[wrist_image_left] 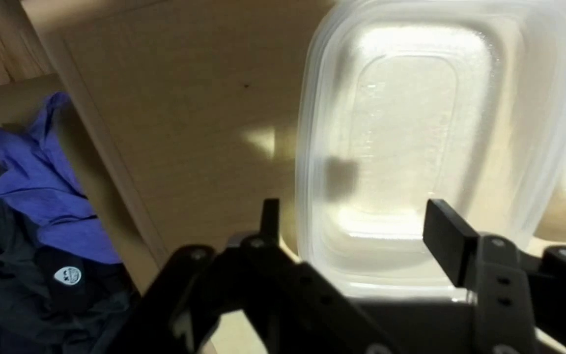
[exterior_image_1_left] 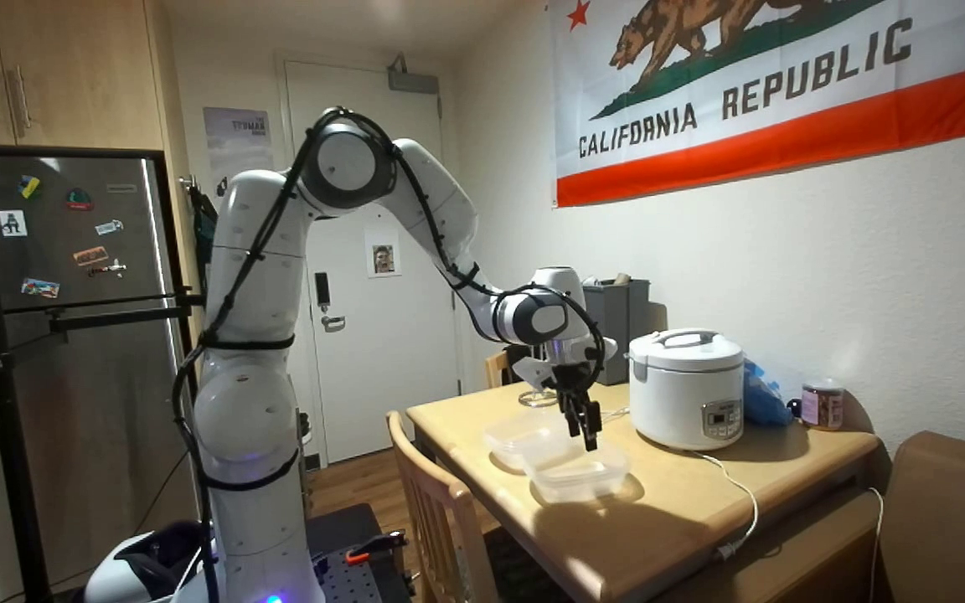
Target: Stack two of the lunchboxes from the stack of boxes on the right
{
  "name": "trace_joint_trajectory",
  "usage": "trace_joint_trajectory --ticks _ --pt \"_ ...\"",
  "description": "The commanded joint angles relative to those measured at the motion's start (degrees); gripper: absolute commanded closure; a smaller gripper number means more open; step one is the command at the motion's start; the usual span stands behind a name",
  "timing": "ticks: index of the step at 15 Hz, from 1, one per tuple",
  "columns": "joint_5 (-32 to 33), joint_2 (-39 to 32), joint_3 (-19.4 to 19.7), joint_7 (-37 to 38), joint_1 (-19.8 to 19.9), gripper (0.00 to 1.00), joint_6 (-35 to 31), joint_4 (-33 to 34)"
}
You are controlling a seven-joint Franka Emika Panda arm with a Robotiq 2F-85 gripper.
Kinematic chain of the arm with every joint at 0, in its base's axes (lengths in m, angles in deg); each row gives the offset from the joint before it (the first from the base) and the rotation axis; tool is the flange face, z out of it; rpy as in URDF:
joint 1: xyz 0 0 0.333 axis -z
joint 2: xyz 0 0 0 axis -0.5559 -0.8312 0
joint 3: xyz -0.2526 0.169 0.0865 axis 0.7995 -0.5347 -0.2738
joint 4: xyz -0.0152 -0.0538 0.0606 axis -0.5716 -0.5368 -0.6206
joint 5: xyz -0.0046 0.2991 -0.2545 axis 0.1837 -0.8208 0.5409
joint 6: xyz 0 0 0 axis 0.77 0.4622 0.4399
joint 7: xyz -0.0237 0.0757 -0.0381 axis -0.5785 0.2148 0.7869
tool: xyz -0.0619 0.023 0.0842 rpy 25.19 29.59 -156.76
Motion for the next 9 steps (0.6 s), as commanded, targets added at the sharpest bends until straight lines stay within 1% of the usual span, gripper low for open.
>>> trace_joint_trajectory --ticks 1,2,4,5,7,9 --pt "6.6 12.4 -0.2 7.9 -2.4 0.00 4.7 -6.0" --pt "8.5 14.7 -1.0 10.1 -2.4 0.00 6.3 -6.3" --pt "10.2 18.3 -3.5 12.9 -2.0 0.00 9.8 -6.3" --pt "8.1 13.3 -3.4 9.7 -0.7 0.00 7.2 -3.9" --pt "8.6 16.7 -4.8 10.9 -0.6 0.00 9.3 -4.6" --pt "8.6 17.6 -5.1 10.9 -0.5 0.00 9.4 -5.2"
